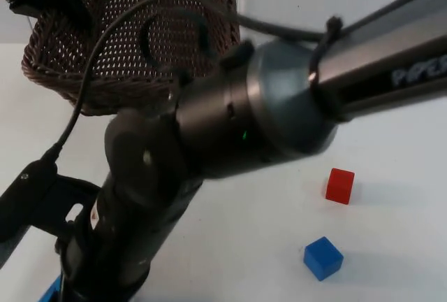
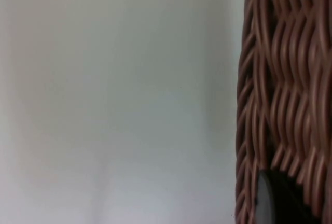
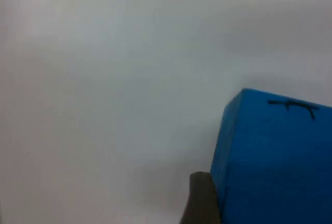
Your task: Pick up the basket with the left hand and place the largest block into the basket with the right hand.
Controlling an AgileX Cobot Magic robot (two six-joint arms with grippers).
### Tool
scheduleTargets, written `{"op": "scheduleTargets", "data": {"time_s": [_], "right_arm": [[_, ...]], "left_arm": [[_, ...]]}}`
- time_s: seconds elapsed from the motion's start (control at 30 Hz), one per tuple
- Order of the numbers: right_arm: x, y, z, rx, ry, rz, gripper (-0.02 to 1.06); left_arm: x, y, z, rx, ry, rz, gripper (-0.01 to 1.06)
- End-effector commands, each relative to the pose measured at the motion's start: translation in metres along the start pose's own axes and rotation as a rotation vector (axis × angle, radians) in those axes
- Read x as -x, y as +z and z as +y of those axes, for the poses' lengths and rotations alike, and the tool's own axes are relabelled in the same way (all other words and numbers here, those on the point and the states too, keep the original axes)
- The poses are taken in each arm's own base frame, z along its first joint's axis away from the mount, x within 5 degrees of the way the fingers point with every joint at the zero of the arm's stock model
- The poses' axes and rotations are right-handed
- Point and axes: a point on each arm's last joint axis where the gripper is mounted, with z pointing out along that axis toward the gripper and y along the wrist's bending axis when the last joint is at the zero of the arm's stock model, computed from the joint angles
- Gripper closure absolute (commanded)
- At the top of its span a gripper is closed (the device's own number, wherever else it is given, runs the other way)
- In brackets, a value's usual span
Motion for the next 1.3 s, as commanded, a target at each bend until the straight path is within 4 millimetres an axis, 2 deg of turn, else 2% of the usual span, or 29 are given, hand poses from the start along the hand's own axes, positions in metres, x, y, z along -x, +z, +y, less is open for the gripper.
{"op": "scheduleTargets", "data": {"time_s": [0.0, 0.1, 0.13, 0.27, 0.4, 0.63, 0.83, 1.0, 1.03, 1.13, 1.27], "right_arm": [[0.006, -0.018, 0.003, 0.017, -0.034, 0.002, 1.04], [0.011, -0.045, 0.009, 0.051, -0.067, 0.026, 1.05], [0.011, -0.045, 0.009, 0.051, -0.067, 0.026, 1.05], [0.013, -0.067, 0.016, 0.085, -0.073, 0.055, 1.05], [0.014, -0.079, 0.028, 0.116, -0.100, 0.084, 1.05], [0.013, -0.088, 0.049, 0.167, -0.142, 0.137, 1.05], [0.014, -0.102, 0.053, 0.177, -0.159, 0.145, 1.05], [0.022, -0.139, 0.056, 0.154, -0.176, 0.071, 1.05], [0.022, -0.139, 0.056, 0.154, -0.176, 0.071, 1.05], [0.024, -0.160, 0.057, 0.130, -0.190, 0.034, 1.05], [0.023, -0.176, 0.056, 0.096, -0.208, 0.032, 1.05]], "left_arm": [[-0.001, -0.006, -0.008, -0.043, -0.015, 0.002, 1.05], [-0.001, -0.006, -0.008, -0.043, -0.015, 0.002, 1.05], [-0.001, -0.006, -0.008, -0.043, -0.015, 0.002, 1.05], [-0.001, -0.006, -0.008, -0.043, -0.015, 0.002, 1.05], [-0.001, -0.006, -0.008, -0.043, -0.015, 0.002, 1.05], [-0.001, -0.006, -0.008, -0.042, -0.015, 0.000, 1.05], [-0.001, -0.006, -0.008, -0.042, -0.015, 0.000, 1.05], [-0.001, -0.006, -0.008, -0.042, -0.015, 0.000, 1.05], [-0.001, -0.006, -0.008, -0.042, -0.015, 0.000, 1.05], [-0.001, -0.006, -0.008, -0.042, -0.015, 0.000, 1.05], [-0.001, -0.006, -0.008, -0.042, -0.015, 0.000, 1.05]]}}
